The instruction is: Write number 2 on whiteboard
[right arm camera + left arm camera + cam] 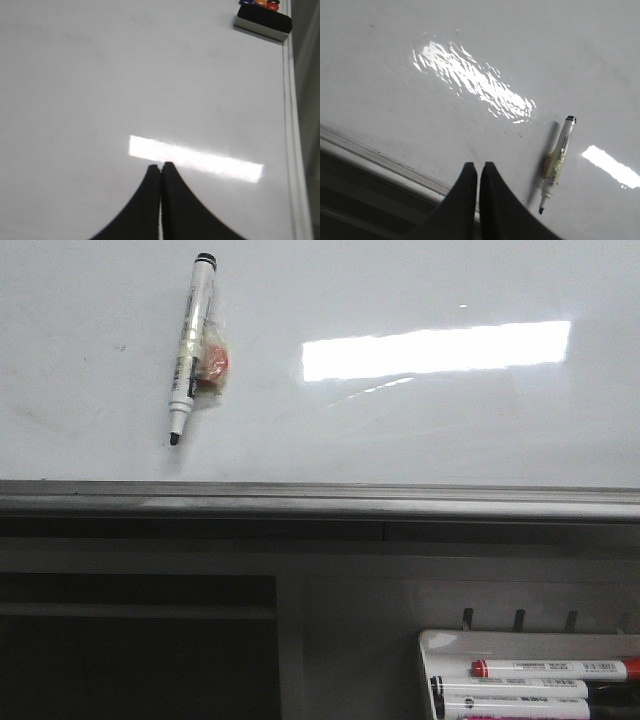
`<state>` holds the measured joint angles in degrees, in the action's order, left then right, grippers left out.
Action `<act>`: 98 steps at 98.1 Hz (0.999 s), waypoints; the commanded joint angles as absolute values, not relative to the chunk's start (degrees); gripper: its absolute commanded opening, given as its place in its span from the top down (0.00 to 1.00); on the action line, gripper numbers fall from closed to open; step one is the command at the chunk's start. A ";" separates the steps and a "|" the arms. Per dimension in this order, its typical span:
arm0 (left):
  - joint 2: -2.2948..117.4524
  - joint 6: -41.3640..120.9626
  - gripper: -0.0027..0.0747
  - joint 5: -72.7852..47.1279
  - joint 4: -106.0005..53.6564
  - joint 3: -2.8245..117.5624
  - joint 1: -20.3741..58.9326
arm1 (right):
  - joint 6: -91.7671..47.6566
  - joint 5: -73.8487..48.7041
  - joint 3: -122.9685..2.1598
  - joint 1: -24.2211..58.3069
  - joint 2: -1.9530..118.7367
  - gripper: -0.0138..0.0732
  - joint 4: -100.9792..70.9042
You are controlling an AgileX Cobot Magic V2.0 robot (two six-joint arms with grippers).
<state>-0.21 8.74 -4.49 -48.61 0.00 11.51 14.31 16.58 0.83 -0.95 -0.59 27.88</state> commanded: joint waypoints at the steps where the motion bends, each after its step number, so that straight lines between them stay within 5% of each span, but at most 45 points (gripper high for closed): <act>1: -1.75 8.33 0.99 -0.64 -54.32 -0.51 11.41 | 27.38 16.00 1.87 -1.26 -1.70 0.92 19.48; 22: 0.63 10.62 0.99 -4.68 -44.34 5.91 11.41 | 33.11 5.75 -2.42 -1.26 -1.70 0.92 6.59; 39: 14.51 10.62 0.97 -16.09 -25.92 19.98 11.41 | 33.11 -4.71 -11.10 -0.74 2.95 0.92 5.50; 48: 23.75 13.35 0.78 -23.21 -22.55 28.25 11.41 | 32.40 -7.38 -15.30 0.89 7.64 0.82 5.50; 56: 32.91 18.95 0.47 -27.65 -24.41 33.96 11.41 | 30.62 -7.79 -18.17 3.18 11.42 0.64 5.50; 64: 41.36 23.15 0.29 -31.11 -29.69 38.84 11.41 | 29.72 -7.91 -20.51 6.33 16.23 0.46 5.61; 84: 56.18 37.19 0.48 -31.02 -45.90 45.41 15.91 | 29.25 -5.95 -22.08 14.34 23.19 0.38 6.41; 98: 64.00 37.35 0.51 -26.03 -46.31 47.72 21.93 | 29.25 -4.24 -22.08 18.19 25.56 0.38 7.13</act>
